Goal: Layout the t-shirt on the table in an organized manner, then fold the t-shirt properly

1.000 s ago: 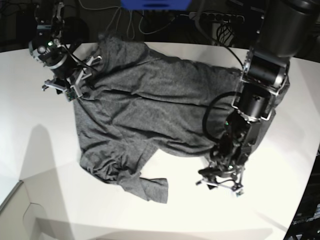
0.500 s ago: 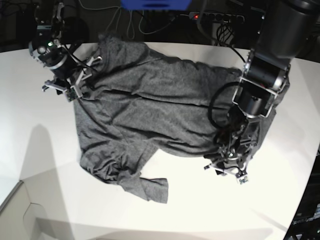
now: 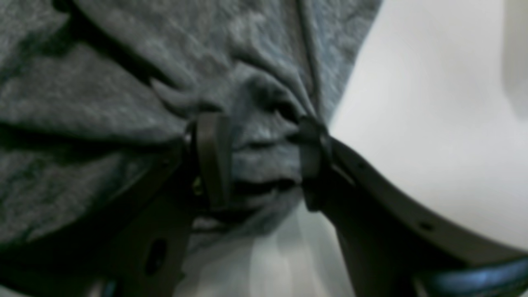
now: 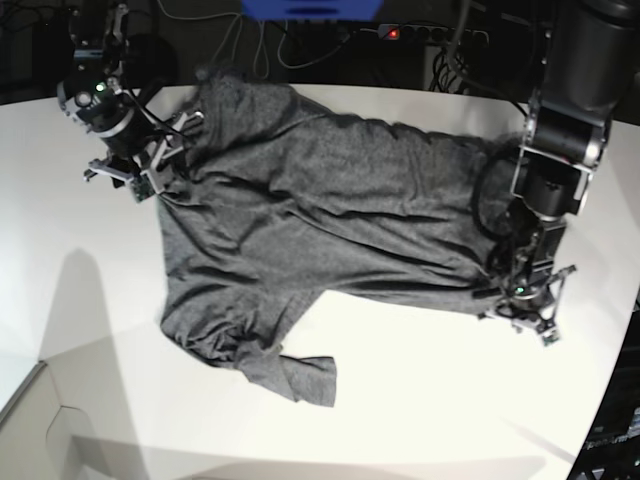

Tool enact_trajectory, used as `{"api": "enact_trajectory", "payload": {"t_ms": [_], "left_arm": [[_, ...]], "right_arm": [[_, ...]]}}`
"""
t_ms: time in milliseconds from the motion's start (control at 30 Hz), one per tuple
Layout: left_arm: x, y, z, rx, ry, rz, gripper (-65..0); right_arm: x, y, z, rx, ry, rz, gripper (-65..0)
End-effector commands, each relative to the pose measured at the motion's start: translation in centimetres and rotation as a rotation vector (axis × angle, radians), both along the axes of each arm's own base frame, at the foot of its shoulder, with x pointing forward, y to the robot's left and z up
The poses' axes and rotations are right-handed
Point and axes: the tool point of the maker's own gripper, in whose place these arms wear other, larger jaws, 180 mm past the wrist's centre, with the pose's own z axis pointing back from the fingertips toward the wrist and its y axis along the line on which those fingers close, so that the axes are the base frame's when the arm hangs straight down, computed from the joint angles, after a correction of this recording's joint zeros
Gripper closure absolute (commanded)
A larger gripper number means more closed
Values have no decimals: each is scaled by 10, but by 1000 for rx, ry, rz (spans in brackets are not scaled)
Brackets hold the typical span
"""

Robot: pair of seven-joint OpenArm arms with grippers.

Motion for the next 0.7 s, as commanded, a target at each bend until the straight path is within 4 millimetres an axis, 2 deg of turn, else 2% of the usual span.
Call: {"api": "enact_trajectory", "payload": {"t_ms": [0,100,200,267,400,500,600,667], "left_arm": [[0,18,10,8,-13,38,0],[-2,27,13,-16,-32,74,0],[5,35,31,-28,-88,90,0],[1,34,29,-45,-82,89,0],[3,34,43,-128,-113,111,0],[0,36,53,-180,-155,133,0],[-3,42,69,-227,-215,163,0],[-8,49,76,-269,-244,197,-1]], "right_arm": [[6,1,10,12,-42,8,-266],[5,1,8,14,-35,7,-266],[3,0,3,17,-21,4,-266],[1,0,-2,19,-6,0,-265],[2,-2,2,19,-20,-2,-265],[12,-1,24,-3,-83,13,-266],[25,-10,52,-31,-163,-3,-270],[41,-11,72,-40,-229,-5,-270]]}}
